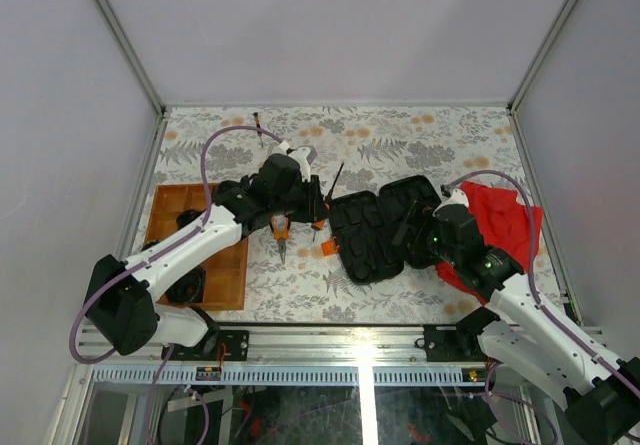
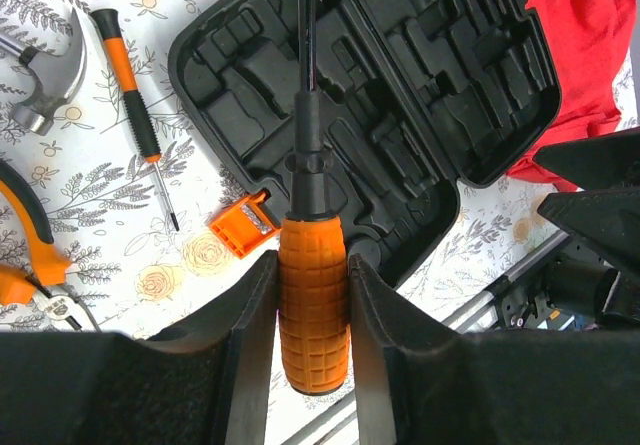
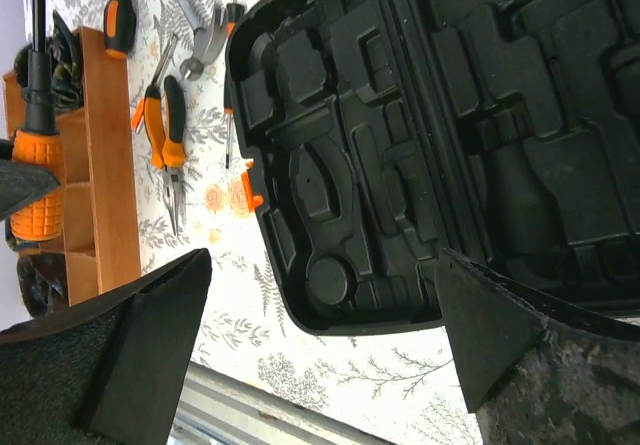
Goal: Sort the tools into containers
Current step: Pick up the screwdriver from the center of the board.
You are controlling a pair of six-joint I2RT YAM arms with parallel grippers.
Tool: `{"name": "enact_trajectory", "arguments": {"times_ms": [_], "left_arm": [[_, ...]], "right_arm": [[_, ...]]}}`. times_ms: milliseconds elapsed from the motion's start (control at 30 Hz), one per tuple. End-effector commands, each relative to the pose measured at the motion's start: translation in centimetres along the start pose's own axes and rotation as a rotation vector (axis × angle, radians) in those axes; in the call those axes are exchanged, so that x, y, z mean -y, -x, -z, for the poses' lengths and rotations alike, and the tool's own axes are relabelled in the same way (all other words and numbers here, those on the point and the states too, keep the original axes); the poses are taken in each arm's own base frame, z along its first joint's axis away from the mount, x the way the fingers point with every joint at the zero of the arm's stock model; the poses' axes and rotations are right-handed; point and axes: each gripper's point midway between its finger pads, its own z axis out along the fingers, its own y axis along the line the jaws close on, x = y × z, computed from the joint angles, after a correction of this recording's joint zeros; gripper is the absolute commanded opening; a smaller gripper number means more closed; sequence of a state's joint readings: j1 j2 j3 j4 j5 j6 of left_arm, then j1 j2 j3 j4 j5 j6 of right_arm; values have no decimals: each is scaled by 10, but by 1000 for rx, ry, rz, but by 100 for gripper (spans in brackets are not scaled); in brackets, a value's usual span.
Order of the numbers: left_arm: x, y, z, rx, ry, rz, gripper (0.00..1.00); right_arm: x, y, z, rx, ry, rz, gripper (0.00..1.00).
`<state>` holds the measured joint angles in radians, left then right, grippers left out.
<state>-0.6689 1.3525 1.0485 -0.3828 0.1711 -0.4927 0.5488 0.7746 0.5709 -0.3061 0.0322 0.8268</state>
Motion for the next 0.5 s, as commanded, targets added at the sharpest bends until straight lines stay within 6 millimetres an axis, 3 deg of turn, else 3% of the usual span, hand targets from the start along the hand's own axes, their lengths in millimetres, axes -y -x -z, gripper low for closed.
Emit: {"name": "enact_trajectory", "arguments": {"times_ms": [0, 200, 467], "left_arm": [[17, 25, 6, 105, -62, -42, 0], [23, 25, 7, 109, -100, -66, 0], [20, 25, 3, 127, -93, -68, 0]], "right_arm": [[8, 14, 0, 83, -47, -54, 99], [11, 9, -4, 43, -62, 16, 100], [0, 0, -2, -43, -5, 127, 100]]}}
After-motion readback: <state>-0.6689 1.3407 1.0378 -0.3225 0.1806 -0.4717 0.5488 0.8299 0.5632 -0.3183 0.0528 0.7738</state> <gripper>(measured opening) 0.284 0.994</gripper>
